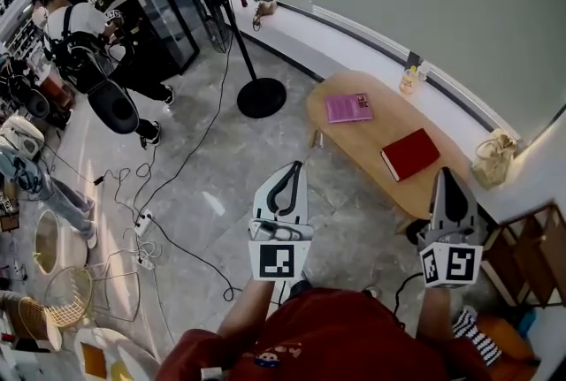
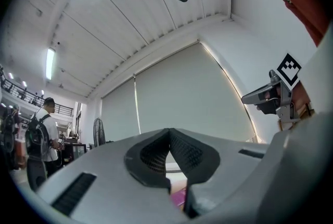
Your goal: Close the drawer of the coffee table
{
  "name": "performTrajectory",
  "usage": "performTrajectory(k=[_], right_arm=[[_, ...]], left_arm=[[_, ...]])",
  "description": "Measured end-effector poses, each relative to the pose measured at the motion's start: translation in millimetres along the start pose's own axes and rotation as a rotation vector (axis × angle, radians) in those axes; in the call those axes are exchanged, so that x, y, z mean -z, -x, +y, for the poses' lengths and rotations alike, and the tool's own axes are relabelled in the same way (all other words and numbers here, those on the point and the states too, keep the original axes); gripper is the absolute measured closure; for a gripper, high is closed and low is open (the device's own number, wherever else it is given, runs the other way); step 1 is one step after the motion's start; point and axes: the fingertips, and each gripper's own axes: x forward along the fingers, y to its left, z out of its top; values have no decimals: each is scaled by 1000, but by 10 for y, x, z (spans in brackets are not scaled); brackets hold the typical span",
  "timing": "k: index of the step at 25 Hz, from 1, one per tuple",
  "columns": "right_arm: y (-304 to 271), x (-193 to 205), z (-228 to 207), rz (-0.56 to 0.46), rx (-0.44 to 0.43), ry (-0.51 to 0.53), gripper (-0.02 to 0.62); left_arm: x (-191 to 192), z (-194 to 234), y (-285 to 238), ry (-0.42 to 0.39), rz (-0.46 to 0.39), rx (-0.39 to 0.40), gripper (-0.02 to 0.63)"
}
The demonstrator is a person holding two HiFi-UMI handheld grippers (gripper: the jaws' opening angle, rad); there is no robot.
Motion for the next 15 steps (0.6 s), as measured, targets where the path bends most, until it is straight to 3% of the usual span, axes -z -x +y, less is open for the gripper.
performTrajectory(k=[3,6,8,11,14,15], right_arm=[[1,14,13,4,-3,0,598],[1,28,-4,6,-3,3,598],[-28,34,-19,3,-5,1,598],[-69,53,-20,5,-6,-9,598],[-73,66,-26,3,-6,-10,598],[-76,72,-31,3,-7,-11,598]], left_arm=[[32,30,5,129,-26,-58,598],[55,-9,-1,84,-7,-37,598],[59,-4,-29,159,-20,-61,598],[62,6,-63,131,-22,-56,598],[69,-20,-76,6,4,-17,598],[85,-22,-76,46,8,-29,598]])
